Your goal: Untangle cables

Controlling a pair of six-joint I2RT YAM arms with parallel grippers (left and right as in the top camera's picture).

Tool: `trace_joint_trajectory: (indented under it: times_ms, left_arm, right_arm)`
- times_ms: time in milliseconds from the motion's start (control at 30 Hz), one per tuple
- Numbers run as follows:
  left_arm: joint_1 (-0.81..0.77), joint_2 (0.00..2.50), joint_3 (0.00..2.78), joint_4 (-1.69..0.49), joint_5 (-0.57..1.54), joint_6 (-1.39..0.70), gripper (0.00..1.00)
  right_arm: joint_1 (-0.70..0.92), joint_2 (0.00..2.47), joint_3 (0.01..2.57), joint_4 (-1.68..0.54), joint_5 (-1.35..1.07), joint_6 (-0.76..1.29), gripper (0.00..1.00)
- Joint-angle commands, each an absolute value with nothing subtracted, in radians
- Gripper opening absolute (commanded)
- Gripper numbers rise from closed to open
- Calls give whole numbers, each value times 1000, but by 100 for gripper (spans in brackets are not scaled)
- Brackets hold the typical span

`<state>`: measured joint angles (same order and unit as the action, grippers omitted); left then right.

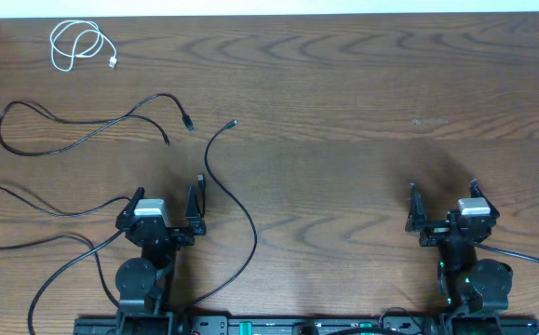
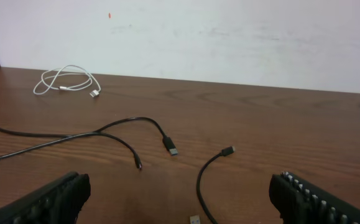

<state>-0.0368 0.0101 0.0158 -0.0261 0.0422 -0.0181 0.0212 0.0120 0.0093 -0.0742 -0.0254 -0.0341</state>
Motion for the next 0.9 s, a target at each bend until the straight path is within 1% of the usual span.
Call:
trace_joint_trajectory:
  times_ms: [0,867]
  left_arm:
    - [-42,4,4,-73,7,-1,97]
    - [-42,4,4,-73,7,-1,97]
  right_arm:
    - [25,5,6,-78,-6,-57,99]
    - [25,5,6,-77,-6,-68,99]
